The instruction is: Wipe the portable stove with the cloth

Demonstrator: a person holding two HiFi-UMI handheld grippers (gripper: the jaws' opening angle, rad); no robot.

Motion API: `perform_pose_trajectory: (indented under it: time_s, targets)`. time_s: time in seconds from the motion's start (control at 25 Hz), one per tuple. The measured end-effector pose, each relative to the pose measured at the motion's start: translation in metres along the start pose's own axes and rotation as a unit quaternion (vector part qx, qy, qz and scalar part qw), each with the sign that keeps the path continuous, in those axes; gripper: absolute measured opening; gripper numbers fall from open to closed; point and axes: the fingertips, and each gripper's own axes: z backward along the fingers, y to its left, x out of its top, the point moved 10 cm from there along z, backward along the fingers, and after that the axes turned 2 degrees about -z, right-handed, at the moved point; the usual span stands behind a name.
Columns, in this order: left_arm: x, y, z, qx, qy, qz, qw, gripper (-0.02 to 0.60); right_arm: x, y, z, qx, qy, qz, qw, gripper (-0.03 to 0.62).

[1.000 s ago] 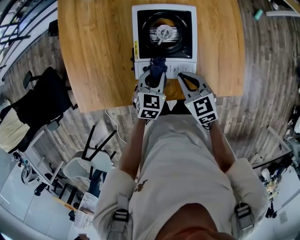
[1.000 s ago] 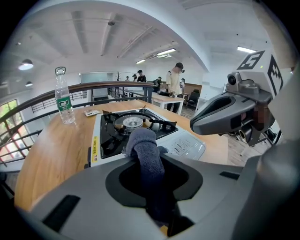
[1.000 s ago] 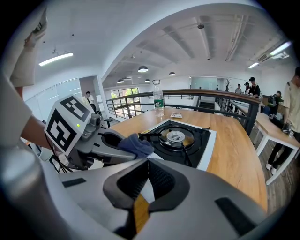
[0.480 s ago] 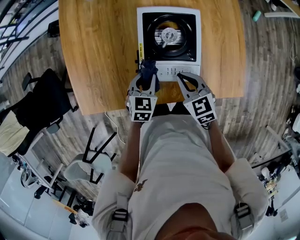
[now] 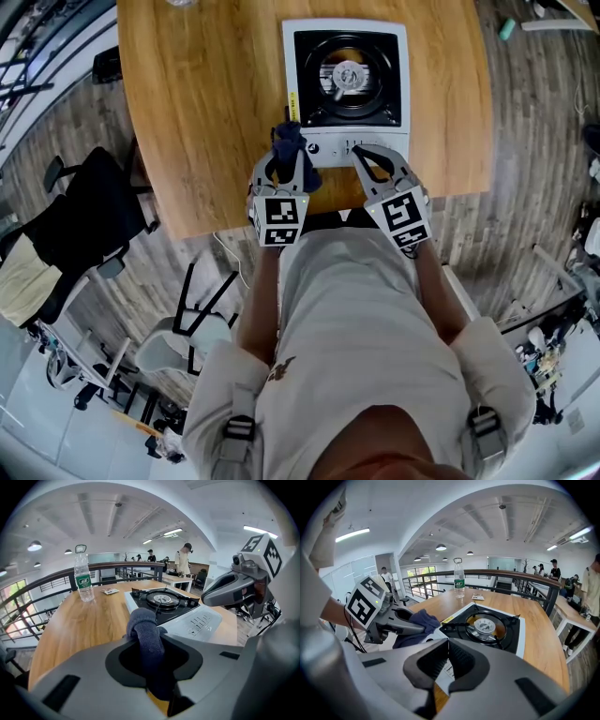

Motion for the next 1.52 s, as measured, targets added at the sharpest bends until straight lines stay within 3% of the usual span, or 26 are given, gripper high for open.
perform_pose_trajectory:
  time_s: [0.32,0.6,1.52]
  targets:
    - [0.009,0.021,0.002,-0.021,-0.027,0.006,0.9994,0.097,0.019,0.013,-0.008,-0.017,-0.009,-0.001,1.0,0.02]
    - [0.01,0.026,-0.009,-0.035,-0.022,0.0,0.9992,0.097,0.024,0.017,-0.014,-0.019,-0.008,-0.001,1.0,0.02]
    - [0.027,0.034,-0.039,-0.022,-0.001,0.005,0.9997,0.097,0.032,-0.005,-0.047,0.042,-0.005,-0.001,0.999,0.02]
